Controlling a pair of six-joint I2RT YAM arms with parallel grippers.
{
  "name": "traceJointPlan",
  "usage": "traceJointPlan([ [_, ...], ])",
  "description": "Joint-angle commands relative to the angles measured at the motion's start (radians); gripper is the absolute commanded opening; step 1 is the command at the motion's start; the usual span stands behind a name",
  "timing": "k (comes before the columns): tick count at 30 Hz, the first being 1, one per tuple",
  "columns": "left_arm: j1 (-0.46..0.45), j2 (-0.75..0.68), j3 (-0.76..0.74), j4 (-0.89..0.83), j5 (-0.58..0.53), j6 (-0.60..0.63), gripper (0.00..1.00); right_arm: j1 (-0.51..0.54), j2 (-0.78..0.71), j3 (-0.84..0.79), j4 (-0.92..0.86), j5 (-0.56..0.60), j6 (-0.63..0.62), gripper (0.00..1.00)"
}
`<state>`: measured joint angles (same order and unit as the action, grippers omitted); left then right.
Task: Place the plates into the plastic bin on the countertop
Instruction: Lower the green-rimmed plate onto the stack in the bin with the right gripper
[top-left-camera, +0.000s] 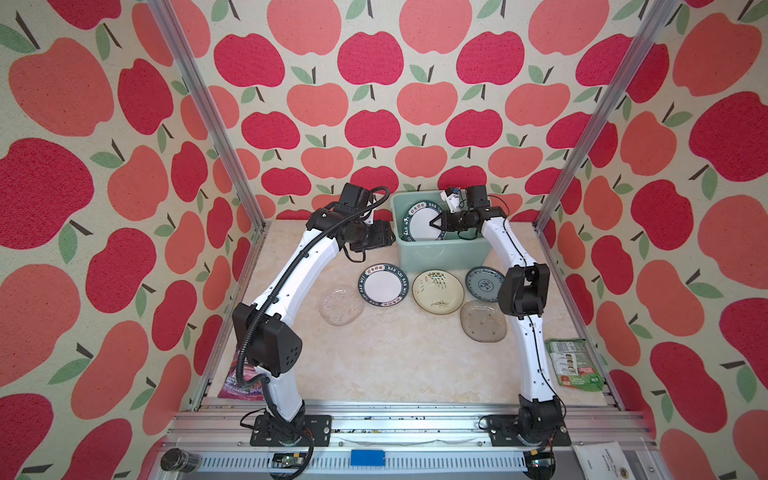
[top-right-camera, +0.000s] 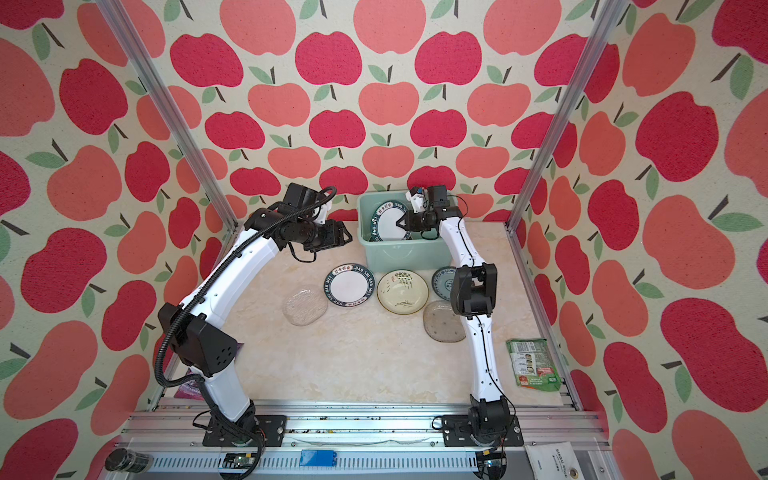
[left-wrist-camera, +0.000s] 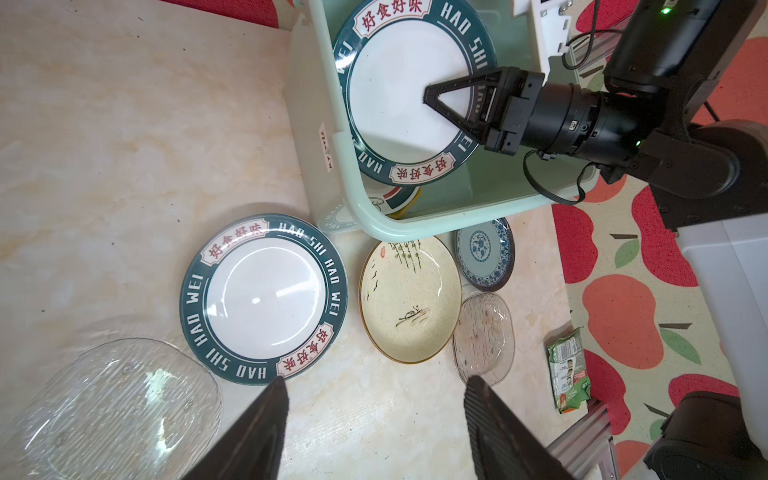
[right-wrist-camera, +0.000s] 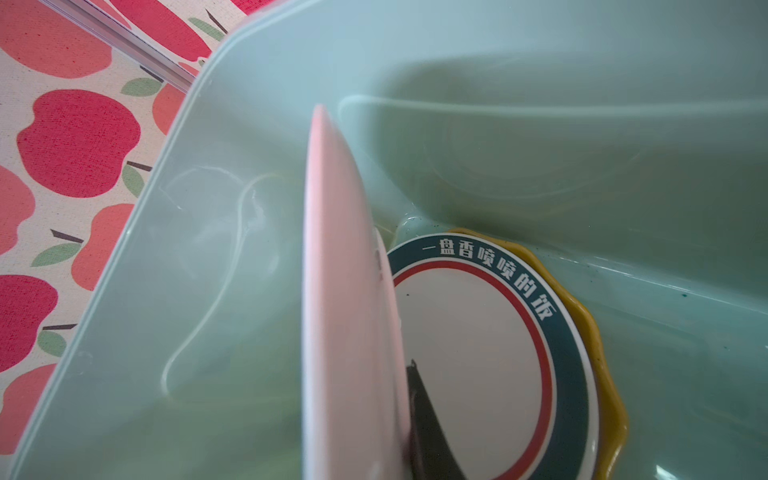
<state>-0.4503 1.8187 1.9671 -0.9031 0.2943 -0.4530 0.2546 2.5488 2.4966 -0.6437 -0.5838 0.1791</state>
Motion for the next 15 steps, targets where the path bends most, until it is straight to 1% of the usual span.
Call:
traceJointPlan([
  [1,-0.011,0.024,0.042,-0.041,-0.020,0.010,0.70,-0.005,0.013,-0.016,0.040,0.013,-0.029,0.06],
  [9,-0.020,0.057,0.053,-0.057,-0.012,-0.007,0.69,-0.005,0.014,-0.059,0.041,0.074,-0.053,0.19],
  [15,-0.025,0.079,0.066,-0.068,-0.006,-0.007,0.69,-0.006,0.014,-0.082,0.046,0.112,-0.064,0.23],
])
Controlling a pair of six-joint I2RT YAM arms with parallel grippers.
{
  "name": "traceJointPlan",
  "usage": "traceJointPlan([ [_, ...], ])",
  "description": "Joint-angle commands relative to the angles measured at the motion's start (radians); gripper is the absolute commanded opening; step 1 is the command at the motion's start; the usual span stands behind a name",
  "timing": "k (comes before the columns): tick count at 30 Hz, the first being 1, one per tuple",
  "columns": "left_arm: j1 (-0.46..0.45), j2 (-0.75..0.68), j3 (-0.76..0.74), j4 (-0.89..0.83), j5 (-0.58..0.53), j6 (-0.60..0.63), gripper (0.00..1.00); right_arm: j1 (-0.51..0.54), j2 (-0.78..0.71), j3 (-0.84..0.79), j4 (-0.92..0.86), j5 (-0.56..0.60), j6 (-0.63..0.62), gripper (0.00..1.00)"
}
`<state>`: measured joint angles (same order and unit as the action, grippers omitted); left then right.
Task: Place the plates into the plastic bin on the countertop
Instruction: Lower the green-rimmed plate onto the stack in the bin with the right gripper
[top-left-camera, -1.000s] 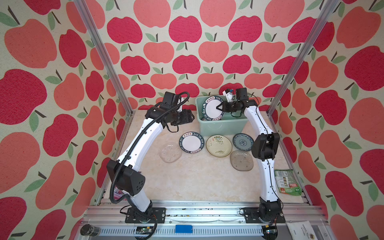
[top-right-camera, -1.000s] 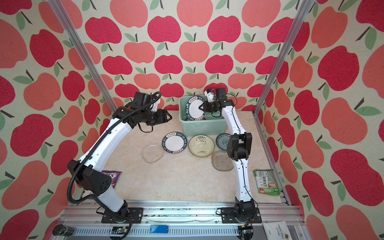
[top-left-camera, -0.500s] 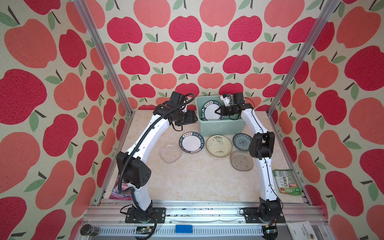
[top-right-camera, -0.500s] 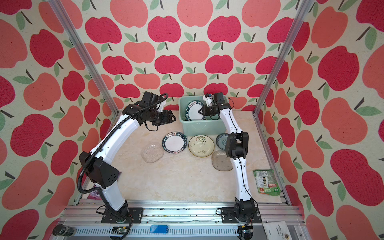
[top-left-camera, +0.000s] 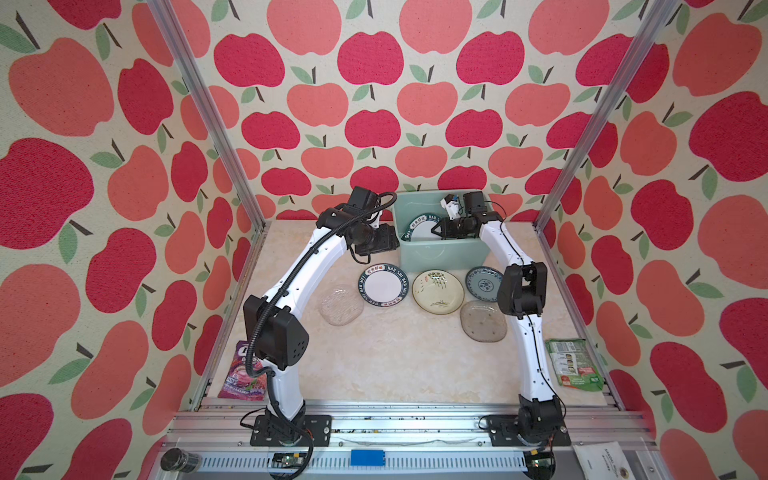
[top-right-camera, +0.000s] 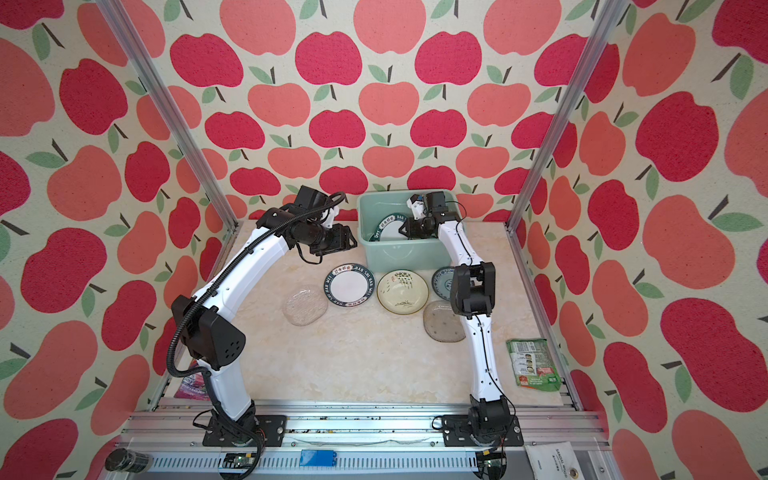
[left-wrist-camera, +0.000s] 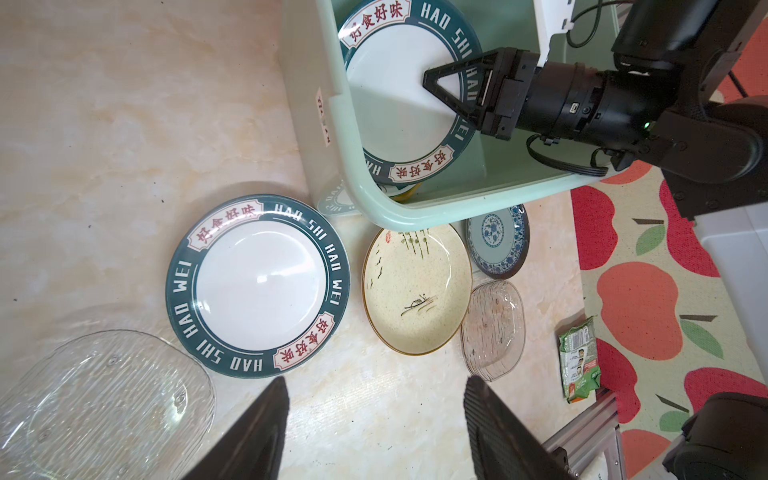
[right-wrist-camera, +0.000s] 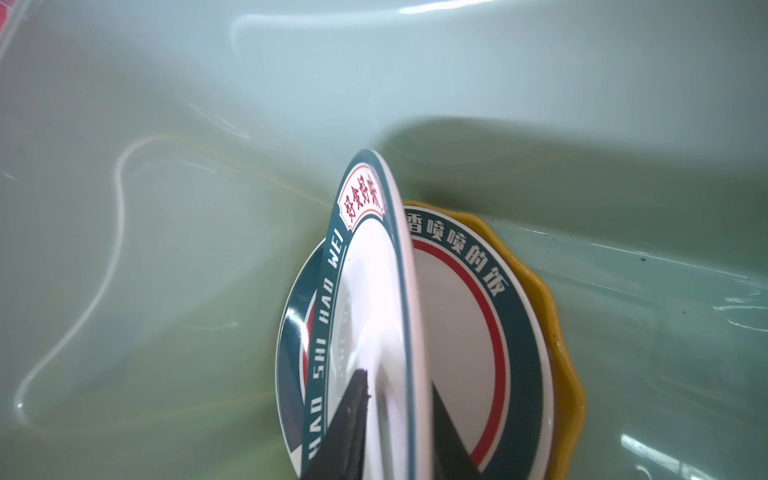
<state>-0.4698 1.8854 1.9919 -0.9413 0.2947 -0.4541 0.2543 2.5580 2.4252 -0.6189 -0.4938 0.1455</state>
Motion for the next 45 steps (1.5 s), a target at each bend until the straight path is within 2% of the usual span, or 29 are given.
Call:
traceJointPlan([
  [1,-0.006,0.016,0.044,-0.034,-0.005,-0.006,0.69,-0.006,0.005,-0.015,0.025,0.025,-0.030,0.23],
  [9,-0.006,0.046,0.061,-0.045,0.004,-0.006,0.69,-0.006,0.011,-0.030,0.032,0.072,-0.052,0.25],
  [27,-0.006,0.095,0.097,-0.070,-0.009,0.006,0.69,-0.008,0.016,-0.084,0.045,0.143,-0.114,0.35],
  [42,-0.004,0.136,0.136,-0.080,-0.038,0.020,0.69,-0.025,0.025,-0.077,0.053,0.211,-0.133,0.50],
  [45,-0.003,0.136,0.136,-0.079,-0.058,0.022,0.70,-0.029,0.020,-0.077,0.045,0.237,-0.138,0.56],
])
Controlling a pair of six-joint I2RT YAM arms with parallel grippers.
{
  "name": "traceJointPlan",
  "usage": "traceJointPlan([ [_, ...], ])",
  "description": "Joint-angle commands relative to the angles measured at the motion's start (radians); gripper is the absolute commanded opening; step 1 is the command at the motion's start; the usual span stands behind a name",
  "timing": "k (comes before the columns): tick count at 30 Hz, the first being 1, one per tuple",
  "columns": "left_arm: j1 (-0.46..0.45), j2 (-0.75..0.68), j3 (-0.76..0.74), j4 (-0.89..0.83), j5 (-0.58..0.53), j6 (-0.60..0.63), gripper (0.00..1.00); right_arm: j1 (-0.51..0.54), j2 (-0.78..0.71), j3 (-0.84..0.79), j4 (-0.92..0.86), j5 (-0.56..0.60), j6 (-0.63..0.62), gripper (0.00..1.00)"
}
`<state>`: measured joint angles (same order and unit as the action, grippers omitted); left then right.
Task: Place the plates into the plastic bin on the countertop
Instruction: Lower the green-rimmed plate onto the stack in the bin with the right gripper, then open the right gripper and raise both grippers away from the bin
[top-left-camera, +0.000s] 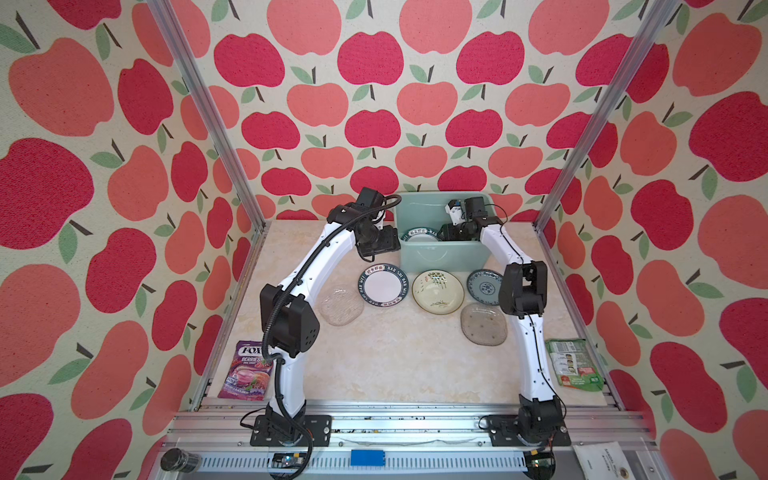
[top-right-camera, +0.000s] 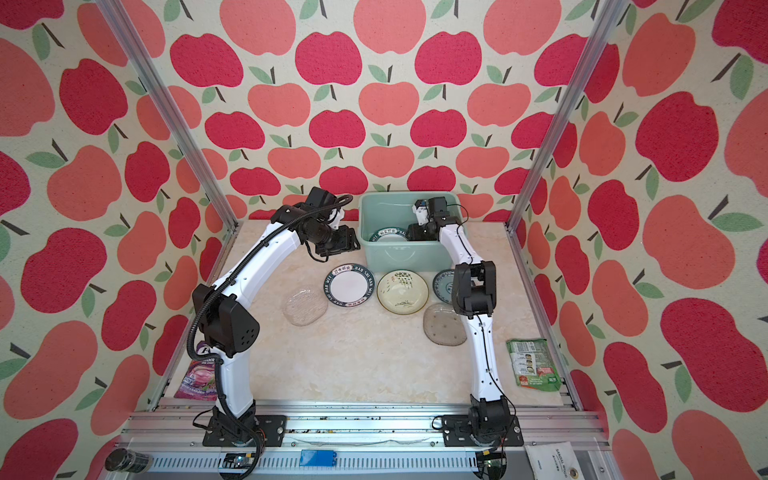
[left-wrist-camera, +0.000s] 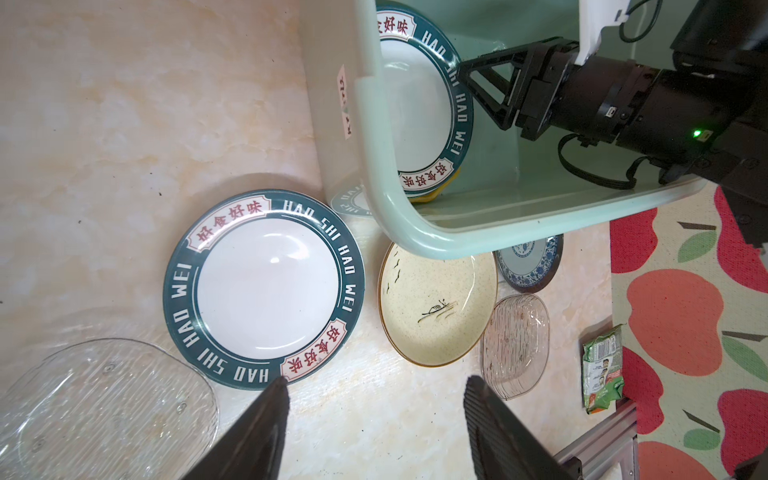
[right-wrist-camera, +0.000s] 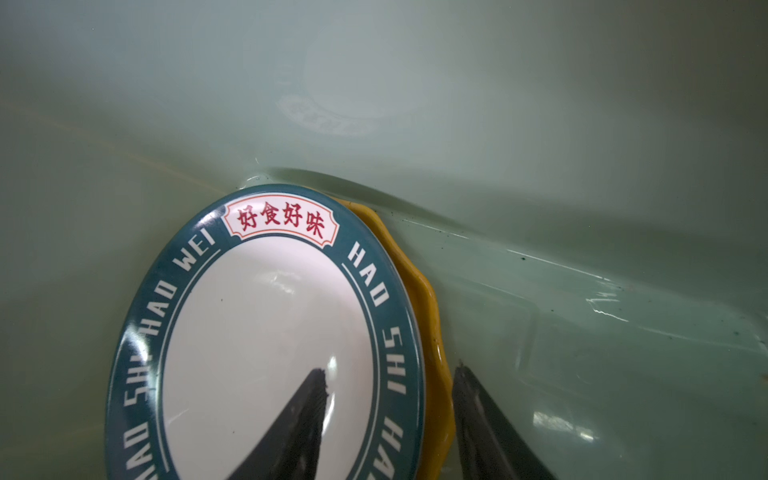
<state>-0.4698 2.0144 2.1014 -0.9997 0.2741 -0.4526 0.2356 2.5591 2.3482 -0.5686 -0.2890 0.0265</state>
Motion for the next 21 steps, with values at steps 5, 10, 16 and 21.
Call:
traceJointPlan([
  [5,-0.001,-0.012,0.017,-0.014,-0.105,0.020,0.70,-0.012,-0.010,0.001,-0.016,0.076,-0.027,0.66],
  [10,-0.001,-0.081,-0.026,0.018,-0.197,0.017,0.70,-0.014,-0.076,0.006,-0.016,0.087,-0.014,0.73],
  [16,-0.002,-0.247,-0.141,0.064,-0.285,0.007,0.76,-0.016,-0.197,0.029,-0.021,0.053,0.026,0.76],
  [21,-0.001,-0.418,-0.233,0.061,-0.305,0.035,0.81,-0.023,-0.333,-0.005,-0.017,0.051,0.137,0.76],
])
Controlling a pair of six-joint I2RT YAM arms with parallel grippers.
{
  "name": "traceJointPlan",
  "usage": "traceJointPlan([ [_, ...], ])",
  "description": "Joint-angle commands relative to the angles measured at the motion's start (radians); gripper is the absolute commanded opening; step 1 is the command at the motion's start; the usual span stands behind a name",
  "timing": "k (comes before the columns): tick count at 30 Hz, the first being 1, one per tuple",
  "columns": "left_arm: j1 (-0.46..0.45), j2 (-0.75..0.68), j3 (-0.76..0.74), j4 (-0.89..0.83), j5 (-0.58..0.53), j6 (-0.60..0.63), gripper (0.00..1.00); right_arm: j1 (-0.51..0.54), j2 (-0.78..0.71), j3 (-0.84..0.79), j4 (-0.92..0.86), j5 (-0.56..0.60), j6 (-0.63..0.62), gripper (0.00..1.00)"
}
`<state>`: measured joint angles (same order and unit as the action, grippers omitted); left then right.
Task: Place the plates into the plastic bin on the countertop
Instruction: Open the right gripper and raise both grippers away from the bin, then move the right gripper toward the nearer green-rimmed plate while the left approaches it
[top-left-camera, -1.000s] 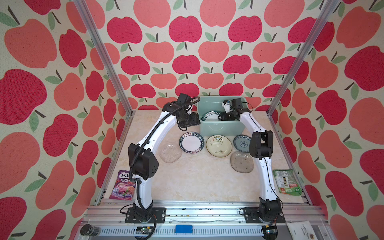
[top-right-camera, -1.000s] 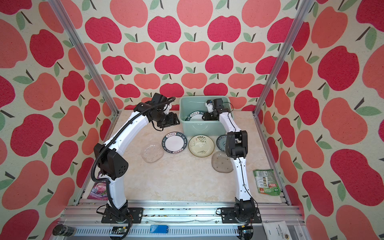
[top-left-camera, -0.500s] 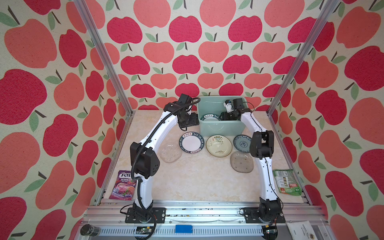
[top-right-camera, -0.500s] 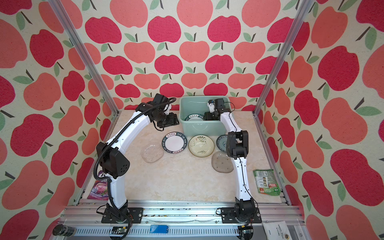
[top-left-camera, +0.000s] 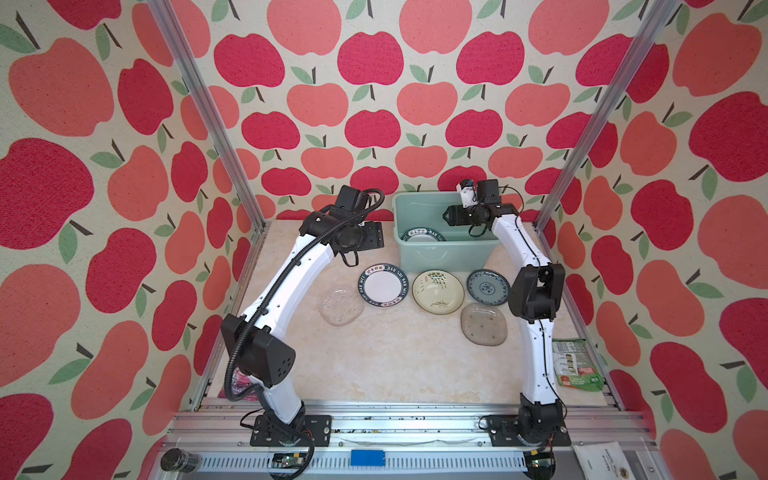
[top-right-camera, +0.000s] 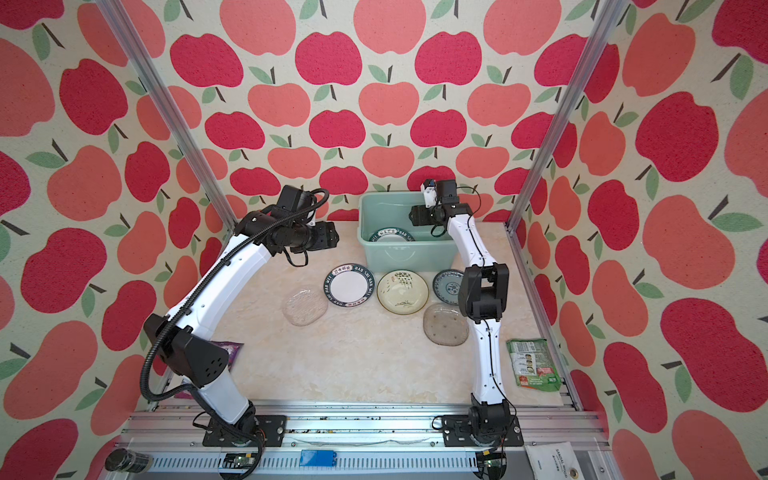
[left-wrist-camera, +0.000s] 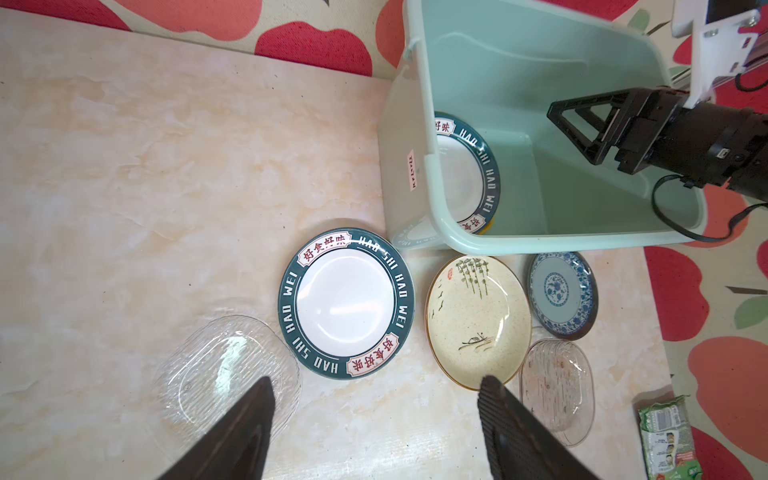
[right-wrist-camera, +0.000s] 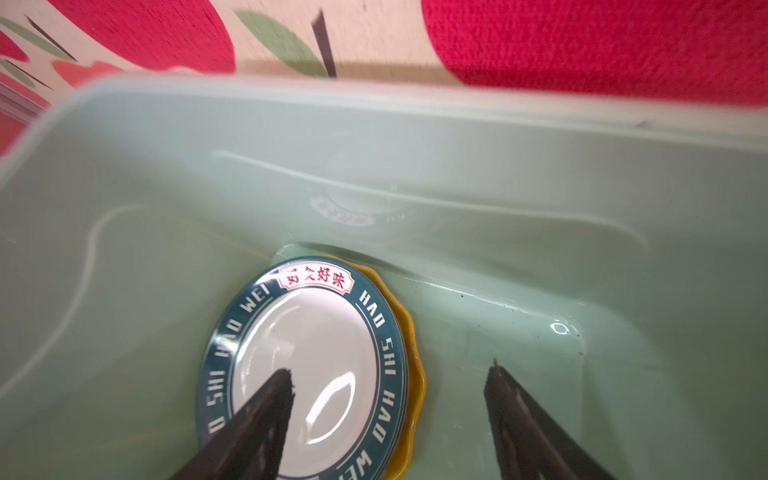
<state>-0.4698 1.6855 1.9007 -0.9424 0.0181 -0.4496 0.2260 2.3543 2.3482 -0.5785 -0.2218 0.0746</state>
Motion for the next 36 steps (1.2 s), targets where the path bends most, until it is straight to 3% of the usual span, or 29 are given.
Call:
traceJointPlan([
  [1,-0.001,-0.128,-0.044,0.001,-0.049,0.050,0.82,-0.017,-0.167,-0.036,0.010,-0.021,0.127,0.76],
  [8,0.008,-0.406,-0.147,-0.016,-0.023,0.141,0.89,-0.020,-0.494,-0.316,0.084,0.000,0.267,0.74],
  [16,0.019,-0.701,-0.363,0.112,-0.018,0.086,0.92,-0.018,-0.912,-0.657,0.046,0.110,0.141,0.72],
  [21,0.021,-0.766,-0.418,0.146,-0.038,0.074,0.94,-0.017,-1.099,-0.793,0.019,0.112,0.048,0.77],
  [27,0.023,-0.774,-0.409,0.144,0.022,0.067,1.00,-0.019,-1.324,-0.989,0.130,0.074,0.026,0.99],
  [31,0.026,-0.801,-0.431,0.181,0.019,-0.011,0.99,-0.019,-1.459,-1.094,0.189,0.117,0.068,0.99],
  [36,0.043,-0.907,-0.552,0.343,-0.014,-0.111,0.99,-0.019,-1.631,-1.227,0.317,0.071,0.128,0.99],
])
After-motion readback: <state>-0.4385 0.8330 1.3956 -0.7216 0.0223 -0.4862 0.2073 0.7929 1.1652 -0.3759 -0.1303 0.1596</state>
